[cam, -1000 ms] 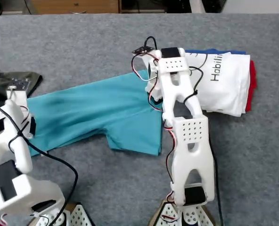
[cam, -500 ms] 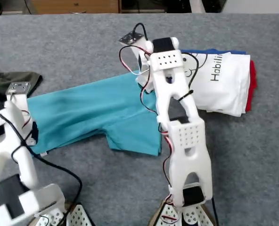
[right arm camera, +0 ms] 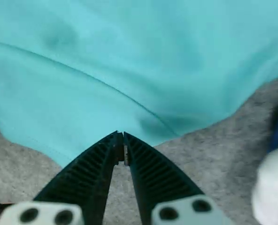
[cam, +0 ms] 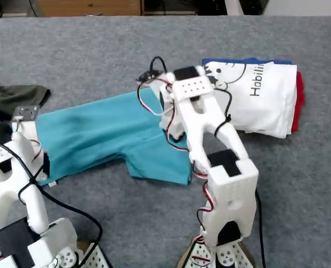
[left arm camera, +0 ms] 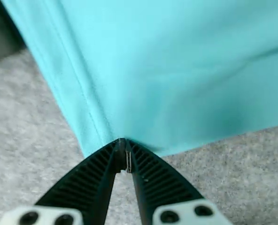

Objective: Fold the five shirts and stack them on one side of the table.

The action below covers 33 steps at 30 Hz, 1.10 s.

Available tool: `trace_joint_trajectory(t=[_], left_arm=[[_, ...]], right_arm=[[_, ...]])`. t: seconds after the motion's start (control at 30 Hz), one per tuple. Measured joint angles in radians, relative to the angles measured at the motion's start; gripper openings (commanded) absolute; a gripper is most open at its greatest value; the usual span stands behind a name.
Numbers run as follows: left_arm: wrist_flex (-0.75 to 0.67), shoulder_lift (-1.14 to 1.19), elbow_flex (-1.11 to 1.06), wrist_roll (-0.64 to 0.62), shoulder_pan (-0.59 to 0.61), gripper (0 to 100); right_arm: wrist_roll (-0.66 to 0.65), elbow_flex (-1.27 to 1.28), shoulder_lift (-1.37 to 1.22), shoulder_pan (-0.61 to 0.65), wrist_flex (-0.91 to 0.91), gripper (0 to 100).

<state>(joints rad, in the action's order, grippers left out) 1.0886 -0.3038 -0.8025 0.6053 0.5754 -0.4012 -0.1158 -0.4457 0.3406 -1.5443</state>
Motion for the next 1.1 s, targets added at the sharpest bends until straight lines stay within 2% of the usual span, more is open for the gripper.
trace_joint_trajectory(t=[0.2, 0.33, 0.5, 0.7, 0.8, 0.9, 1.1], left_arm=[[0.021, 0.0, 0.071, -0.008, 0.0, 2], [-0.04, 0.012, 0.038, 0.02, 0.0, 2], [-0.055, 0.063, 0.017, 0.081, 0.0, 2], [-0.06, 0.126, 0.017, 0.091, 0.0, 2], [-0.057, 0.127, 0.017, 0.092, 0.0, 2], [0.011, 0.121, 0.026, 0.092, 0.0, 2], [0.158, 0.002, 0.069, 0.092, 0.0, 2]], right_arm=[[-0.005, 0.118, 0.041, 0.0, 0.077, 0.9], [-0.008, 0.187, 0.041, -0.029, 0.17, 0.9], [-0.094, 0.273, 0.041, -0.104, 0.27, 0.9], [-0.115, 0.282, 0.044, -0.117, 0.285, 1.0], [-0.115, 0.273, 0.069, -0.117, 0.255, 1.1], [-0.127, 0.245, 0.123, -0.11, 0.186, 1.1], [-0.358, 0.281, 0.295, -0.017, -0.032, 1.2]])
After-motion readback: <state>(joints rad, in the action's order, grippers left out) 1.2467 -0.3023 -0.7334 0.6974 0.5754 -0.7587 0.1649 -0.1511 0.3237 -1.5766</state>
